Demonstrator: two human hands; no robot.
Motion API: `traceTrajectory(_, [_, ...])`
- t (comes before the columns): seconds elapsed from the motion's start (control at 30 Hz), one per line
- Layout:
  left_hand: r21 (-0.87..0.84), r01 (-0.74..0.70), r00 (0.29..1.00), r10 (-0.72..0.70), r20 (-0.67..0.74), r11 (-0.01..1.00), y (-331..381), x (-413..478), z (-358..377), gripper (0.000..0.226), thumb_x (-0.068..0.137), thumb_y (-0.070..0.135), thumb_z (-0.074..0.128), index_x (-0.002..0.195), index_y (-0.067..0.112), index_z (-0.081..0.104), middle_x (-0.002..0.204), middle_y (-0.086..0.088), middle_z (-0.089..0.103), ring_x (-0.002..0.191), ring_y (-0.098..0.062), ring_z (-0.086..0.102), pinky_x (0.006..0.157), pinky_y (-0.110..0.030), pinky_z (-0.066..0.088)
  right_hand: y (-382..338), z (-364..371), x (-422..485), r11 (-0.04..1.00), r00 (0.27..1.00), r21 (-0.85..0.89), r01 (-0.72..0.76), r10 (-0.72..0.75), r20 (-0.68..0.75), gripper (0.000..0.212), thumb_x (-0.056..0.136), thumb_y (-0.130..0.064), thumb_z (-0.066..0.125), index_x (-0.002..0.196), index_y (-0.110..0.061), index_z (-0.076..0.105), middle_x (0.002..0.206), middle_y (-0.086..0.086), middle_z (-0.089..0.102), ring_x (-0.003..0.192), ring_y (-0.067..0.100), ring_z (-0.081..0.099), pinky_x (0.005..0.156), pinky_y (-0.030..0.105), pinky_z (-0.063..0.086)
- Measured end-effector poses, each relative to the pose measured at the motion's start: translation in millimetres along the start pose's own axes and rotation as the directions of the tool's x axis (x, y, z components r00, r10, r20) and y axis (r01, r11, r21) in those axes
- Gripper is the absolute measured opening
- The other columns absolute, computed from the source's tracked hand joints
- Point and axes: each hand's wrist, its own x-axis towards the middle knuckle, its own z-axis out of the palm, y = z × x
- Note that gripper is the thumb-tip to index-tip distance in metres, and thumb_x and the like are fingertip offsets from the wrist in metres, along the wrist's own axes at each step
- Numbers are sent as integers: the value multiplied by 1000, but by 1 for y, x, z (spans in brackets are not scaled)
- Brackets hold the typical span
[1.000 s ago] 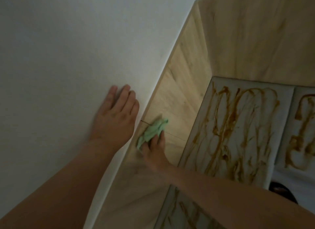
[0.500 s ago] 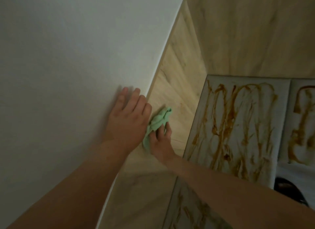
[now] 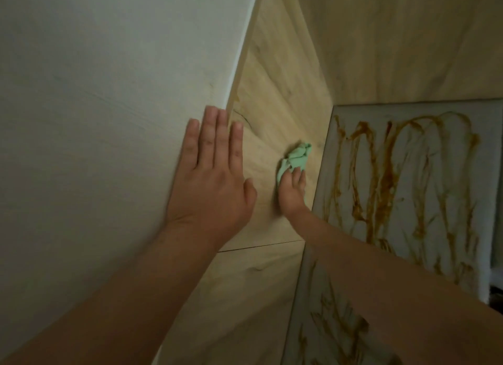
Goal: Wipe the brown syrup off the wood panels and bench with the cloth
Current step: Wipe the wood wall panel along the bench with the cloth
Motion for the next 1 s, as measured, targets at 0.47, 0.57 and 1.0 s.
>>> traceTrajectory(0.47, [36,-26,999,25,27,999,4,5,5,80,101,43,18,161,-3,-7,166,-32,-11,155,-45,-16,125,-61,-6,122,-13,88,896,910,200,-397,413,-43,67,107,-55,19,165,-21,22,170,7,24,154,30,27,126,51,21])
traceTrajectory(0.57, [28,-27,999,27,19,999,2,5,3,79,101,42,18,160,-4,-7,166,-33,-11,155,-46,-15,125,-61,-5,163,3,48,867,896,229,-442,437,77,79,99,-67,17,165,-24,20,170,4,23,154,29,28,126,51,24])
traceTrajectory(1.0, [58,-11,1000,10,15,998,1,2,-3,82,98,45,17,160,-5,-3,166,-33,-5,156,-47,-9,126,-61,2,56,22,-69,981,998,192,-31,21,53,76,101,-58,24,166,-25,3,173,-1,-7,159,21,-4,129,44,2])
